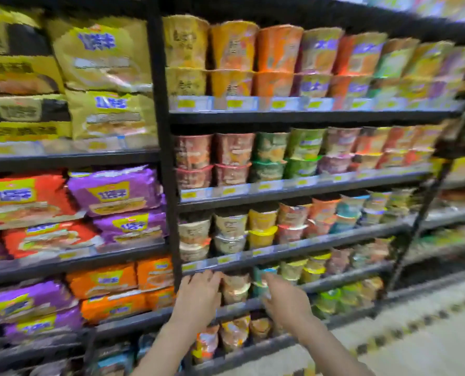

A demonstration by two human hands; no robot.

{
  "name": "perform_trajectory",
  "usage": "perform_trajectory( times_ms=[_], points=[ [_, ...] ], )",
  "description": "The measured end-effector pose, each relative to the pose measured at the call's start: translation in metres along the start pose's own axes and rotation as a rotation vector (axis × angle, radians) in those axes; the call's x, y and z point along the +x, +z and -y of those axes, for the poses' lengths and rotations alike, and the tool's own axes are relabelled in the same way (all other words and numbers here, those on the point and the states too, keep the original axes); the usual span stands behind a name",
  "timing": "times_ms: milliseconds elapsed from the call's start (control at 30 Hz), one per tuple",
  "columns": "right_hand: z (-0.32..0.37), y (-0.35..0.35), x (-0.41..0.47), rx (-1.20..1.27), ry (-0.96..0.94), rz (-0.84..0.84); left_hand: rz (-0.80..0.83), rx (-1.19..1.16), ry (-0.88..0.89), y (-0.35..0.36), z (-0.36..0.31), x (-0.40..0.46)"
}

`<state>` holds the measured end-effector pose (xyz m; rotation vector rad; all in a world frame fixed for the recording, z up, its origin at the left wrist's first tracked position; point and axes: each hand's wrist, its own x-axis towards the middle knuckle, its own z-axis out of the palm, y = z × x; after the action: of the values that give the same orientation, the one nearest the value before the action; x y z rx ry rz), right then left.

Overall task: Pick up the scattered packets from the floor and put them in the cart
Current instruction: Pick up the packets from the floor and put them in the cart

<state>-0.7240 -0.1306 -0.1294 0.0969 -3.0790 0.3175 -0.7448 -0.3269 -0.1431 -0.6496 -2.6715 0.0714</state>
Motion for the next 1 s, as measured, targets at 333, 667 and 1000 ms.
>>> perform_trajectory(
  times_ms=[333,667,1000],
  points=[
    [-0.326,-0.098,-0.242,-0.016,0.632,-0.163,-0.01,-0.25,0.522,-0.046,-0.39,0.097],
    [-0.547,-0.142,-0.431,0.015,1.169,-0.342,0.108,-0.385,0.931,-0.078,-0.73,0.149],
    [-0.805,-0.199,-0.523,0.068,1.474,-0.384,0.098,-0.47,1.181,-0.088,-1.039,0.249]
  ],
)
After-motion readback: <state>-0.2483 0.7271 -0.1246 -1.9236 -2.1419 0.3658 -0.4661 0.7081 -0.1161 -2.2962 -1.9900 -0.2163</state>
